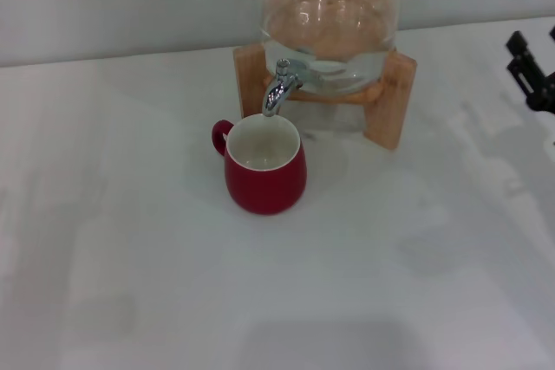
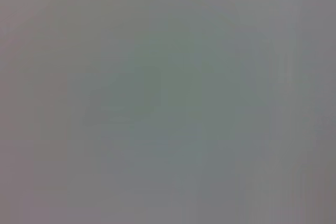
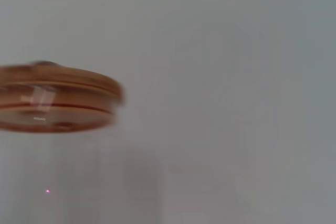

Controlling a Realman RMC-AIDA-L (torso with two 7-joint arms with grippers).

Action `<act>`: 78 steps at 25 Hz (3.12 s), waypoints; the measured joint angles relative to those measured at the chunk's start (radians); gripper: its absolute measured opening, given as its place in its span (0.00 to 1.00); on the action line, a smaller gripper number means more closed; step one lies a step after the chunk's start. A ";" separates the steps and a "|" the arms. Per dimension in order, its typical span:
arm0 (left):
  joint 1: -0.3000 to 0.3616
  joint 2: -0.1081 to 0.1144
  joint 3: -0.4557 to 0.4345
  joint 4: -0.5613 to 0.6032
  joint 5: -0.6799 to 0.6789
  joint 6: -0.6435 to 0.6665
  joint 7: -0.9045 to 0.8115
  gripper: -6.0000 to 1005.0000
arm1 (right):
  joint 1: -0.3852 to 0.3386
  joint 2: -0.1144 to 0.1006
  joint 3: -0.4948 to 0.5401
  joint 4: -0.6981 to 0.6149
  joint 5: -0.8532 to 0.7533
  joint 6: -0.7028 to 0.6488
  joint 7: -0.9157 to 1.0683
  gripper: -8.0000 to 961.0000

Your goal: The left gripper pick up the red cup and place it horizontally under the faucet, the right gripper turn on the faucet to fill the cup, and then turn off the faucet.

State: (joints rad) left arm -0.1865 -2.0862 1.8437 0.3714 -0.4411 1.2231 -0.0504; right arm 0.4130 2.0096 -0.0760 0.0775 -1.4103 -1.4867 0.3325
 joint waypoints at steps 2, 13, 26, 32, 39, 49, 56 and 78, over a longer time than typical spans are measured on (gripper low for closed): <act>0.001 0.000 0.000 0.000 0.000 0.000 0.000 0.88 | 0.000 0.000 -0.050 -0.001 0.000 -0.025 0.021 0.69; -0.003 0.002 0.000 -0.015 0.000 0.001 0.000 0.88 | 0.011 0.003 -0.200 0.042 -0.007 -0.068 0.050 0.69; -0.013 0.003 0.007 -0.021 0.006 0.001 0.000 0.88 | 0.083 0.012 -0.220 0.099 -0.119 -0.045 0.053 0.69; -0.013 0.001 0.008 -0.022 0.008 0.001 0.000 0.88 | 0.121 0.015 -0.220 0.103 -0.141 -0.028 0.066 0.69; -0.015 0.000 0.009 -0.024 0.010 0.001 0.000 0.88 | 0.150 0.017 -0.221 0.118 -0.166 -0.009 0.076 0.69; -0.023 0.000 0.011 -0.028 0.013 0.001 -0.002 0.88 | 0.183 0.019 -0.221 0.136 -0.184 0.011 0.077 0.69; -0.026 0.000 0.011 -0.028 0.013 0.000 -0.002 0.88 | 0.206 0.018 -0.221 0.152 -0.193 0.028 0.077 0.69; -0.051 0.000 0.011 -0.051 0.013 0.000 -0.002 0.88 | 0.220 0.016 -0.214 0.170 -0.247 0.018 0.119 0.69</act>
State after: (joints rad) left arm -0.2377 -2.0858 1.8545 0.3206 -0.4280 1.2234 -0.0522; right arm 0.6334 2.0256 -0.2900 0.2471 -1.6572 -1.4690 0.4512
